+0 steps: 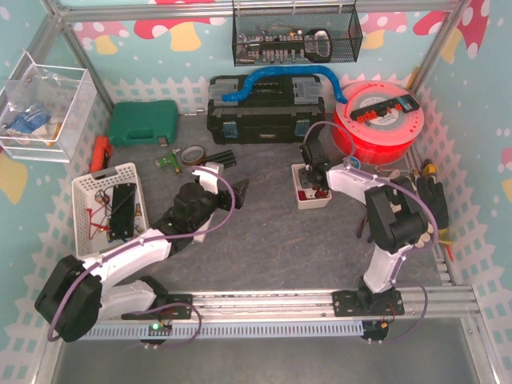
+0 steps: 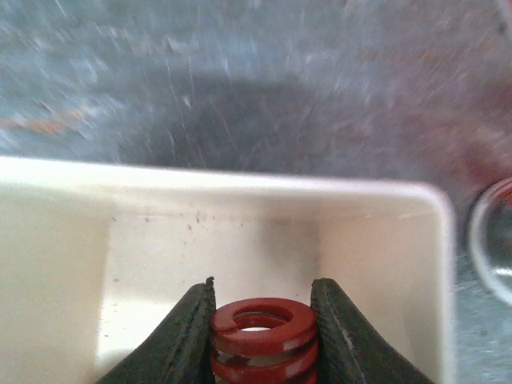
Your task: Install the large spring
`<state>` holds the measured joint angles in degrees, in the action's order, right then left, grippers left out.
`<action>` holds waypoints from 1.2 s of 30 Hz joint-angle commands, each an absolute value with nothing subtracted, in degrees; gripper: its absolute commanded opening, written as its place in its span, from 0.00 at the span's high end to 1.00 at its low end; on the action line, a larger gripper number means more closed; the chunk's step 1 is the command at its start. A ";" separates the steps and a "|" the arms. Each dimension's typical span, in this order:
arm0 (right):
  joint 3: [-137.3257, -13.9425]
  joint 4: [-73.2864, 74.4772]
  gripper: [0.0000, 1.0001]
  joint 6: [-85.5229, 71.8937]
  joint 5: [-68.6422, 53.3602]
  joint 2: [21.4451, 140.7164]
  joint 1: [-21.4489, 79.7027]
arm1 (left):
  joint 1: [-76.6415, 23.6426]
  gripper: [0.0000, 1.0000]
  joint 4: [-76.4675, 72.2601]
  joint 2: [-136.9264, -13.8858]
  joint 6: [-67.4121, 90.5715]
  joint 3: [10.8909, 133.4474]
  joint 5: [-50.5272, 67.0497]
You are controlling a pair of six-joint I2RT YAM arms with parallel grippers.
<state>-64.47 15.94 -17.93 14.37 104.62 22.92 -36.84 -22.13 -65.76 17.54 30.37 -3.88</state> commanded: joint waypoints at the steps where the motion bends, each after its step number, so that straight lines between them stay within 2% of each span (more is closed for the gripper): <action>1: -64.91 14.55 0.83 -13.95 15.38 97.89 22.92 | -37.19 0.01 -21.71 -64.10 17.04 30.06 -5.38; 5: -62.36 12.02 0.84 -11.64 13.58 92.26 23.30 | -37.19 0.01 -21.47 -62.89 17.43 29.80 -5.97; 13: -50.44 -2.39 0.86 -0.97 5.23 75.80 28.86 | -37.15 0.01 -21.27 -64.83 19.29 30.05 -9.71; 21: -34.93 -23.27 0.93 11.71 -0.84 65.25 38.13 | -37.13 0.01 -15.34 -61.84 25.85 31.74 2.37; 26: -25.80 -37.32 0.96 15.13 -8.99 60.97 40.38 | -37.09 0.16 -11.79 -57.77 28.46 31.85 11.20; 31: -21.68 -43.75 0.97 19.48 -12.07 60.40 42.27 | -37.50 0.36 -8.28 -57.33 27.47 33.58 20.12; 36: -19.95 -47.27 0.99 20.03 -11.77 60.46 43.33 | -40.13 0.44 -4.16 -59.89 24.84 37.78 21.94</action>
<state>-20.47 -38.92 17.63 -10.35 61.32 42.50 -38.04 -8.51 -58.28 26.83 33.71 17.02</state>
